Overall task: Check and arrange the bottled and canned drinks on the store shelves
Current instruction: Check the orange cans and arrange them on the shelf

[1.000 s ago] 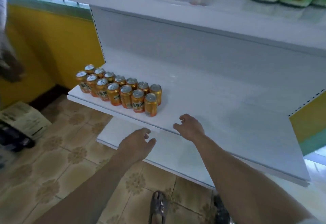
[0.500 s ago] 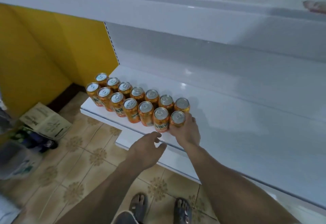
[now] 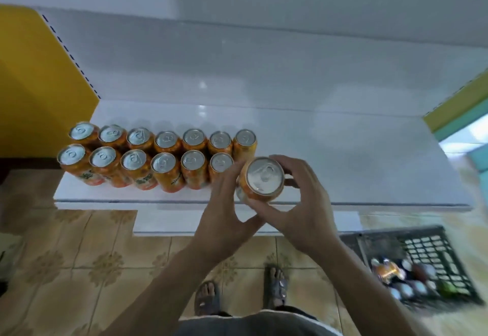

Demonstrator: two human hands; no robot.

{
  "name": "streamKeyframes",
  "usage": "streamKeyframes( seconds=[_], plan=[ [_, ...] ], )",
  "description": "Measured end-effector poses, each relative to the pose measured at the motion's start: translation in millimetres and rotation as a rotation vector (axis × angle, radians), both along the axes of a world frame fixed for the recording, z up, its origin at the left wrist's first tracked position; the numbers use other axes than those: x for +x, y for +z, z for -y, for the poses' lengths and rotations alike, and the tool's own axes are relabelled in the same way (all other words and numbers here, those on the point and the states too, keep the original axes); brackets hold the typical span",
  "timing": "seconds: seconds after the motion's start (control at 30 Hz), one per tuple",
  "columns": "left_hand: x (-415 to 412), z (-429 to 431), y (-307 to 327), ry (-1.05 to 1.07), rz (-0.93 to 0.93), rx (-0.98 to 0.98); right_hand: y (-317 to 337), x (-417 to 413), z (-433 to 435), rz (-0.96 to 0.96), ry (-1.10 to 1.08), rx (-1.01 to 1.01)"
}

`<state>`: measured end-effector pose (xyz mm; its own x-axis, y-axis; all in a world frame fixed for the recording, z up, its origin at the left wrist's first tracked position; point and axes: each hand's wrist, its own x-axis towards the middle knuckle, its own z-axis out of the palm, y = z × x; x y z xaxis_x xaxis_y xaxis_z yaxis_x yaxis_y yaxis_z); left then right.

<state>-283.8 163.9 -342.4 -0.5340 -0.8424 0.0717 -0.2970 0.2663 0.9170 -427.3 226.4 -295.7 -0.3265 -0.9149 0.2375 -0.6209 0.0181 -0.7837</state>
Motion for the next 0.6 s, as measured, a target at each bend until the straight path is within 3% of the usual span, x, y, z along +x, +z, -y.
streamKeyframes(
  seconds=[0.17, 0.3, 0.47, 0.53, 0.6],
  plan=[
    [2, 2, 33, -0.097, -0.243, -0.107, 39, 10, -25, -0.159, 0.041, -0.192],
    [-7, -5, 54, -0.107, -0.299, -0.221, 58, 2, -35, -0.276, 0.058, -0.308],
    [-25, -15, 64, -0.117, -0.3, -0.182, 61, -17, -43, -0.278, 0.047, -0.328],
    [-28, -18, 68, -0.137, -0.28, -0.175, 61, -22, -47, -0.169, 0.017, -0.292],
    [-27, -21, 71, -0.164, -0.268, -0.134, 60, -24, -50, 0.24, -0.064, -0.221]
  ],
)
